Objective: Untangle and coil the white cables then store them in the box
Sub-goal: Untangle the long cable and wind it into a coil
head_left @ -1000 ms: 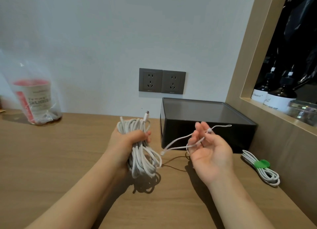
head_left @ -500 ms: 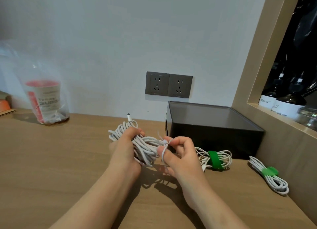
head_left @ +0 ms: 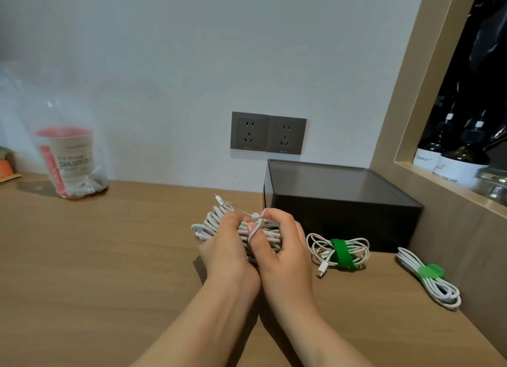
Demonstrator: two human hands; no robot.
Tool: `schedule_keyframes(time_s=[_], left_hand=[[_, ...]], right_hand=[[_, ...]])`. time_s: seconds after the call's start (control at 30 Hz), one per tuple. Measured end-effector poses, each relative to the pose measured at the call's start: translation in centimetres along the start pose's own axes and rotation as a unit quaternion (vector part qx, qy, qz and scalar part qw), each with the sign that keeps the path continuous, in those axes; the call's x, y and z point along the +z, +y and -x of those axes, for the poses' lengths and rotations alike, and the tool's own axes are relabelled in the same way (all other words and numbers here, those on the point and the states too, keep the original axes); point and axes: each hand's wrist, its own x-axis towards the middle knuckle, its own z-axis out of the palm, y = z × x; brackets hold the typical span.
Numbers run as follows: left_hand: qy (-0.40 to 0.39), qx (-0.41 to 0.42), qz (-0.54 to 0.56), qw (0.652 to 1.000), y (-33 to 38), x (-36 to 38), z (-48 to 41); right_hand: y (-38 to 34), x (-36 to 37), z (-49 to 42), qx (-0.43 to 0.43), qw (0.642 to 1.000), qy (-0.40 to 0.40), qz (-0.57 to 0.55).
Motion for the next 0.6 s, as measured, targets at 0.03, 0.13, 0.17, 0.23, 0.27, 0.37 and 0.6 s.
schedule_keyframes(time_s=[0.03, 0.13, 0.17, 0.23, 0.27, 0.37, 0.6], left_hand=[[-0.014, -0.03, 0.0, 0.999, -0.1, -0.1, -0.1], [-0.074, -0.107, 0.001, 0.991, -0.3, -0.2, -0.2], [-0.091, -0.123, 0.004, 0.988, -0.3, -0.2, -0.3], [-0.106, -0.141, 0.016, 0.984, -0.1, -0.4, -0.4], [-0.114, -0.15, 0.02, 0.982, 0.0, -0.5, -0.3], [-0.156, -0.18, 0.03, 0.971, 0.6, -0.8, -0.4], [-0.189, -0.235, 0.028, 0.953, 1.6, -1.1, -0.4]], right_hand=[[0.1, -0.1, -0.1, -0.006, 1.0, 0.014, 0.011], [0.3, -0.5, -0.3, -0.033, 0.998, 0.045, 0.024], [0.3, -0.5, -0.3, -0.046, 0.998, 0.048, 0.023], [0.2, -0.5, -0.1, -0.072, 0.996, 0.042, 0.028], [0.2, -0.4, 0.0, -0.082, 0.995, 0.035, 0.033], [-0.1, -0.5, 0.2, -0.094, 0.994, -0.014, 0.046], [0.4, -1.8, -0.1, -0.159, 0.976, -0.092, 0.116]])
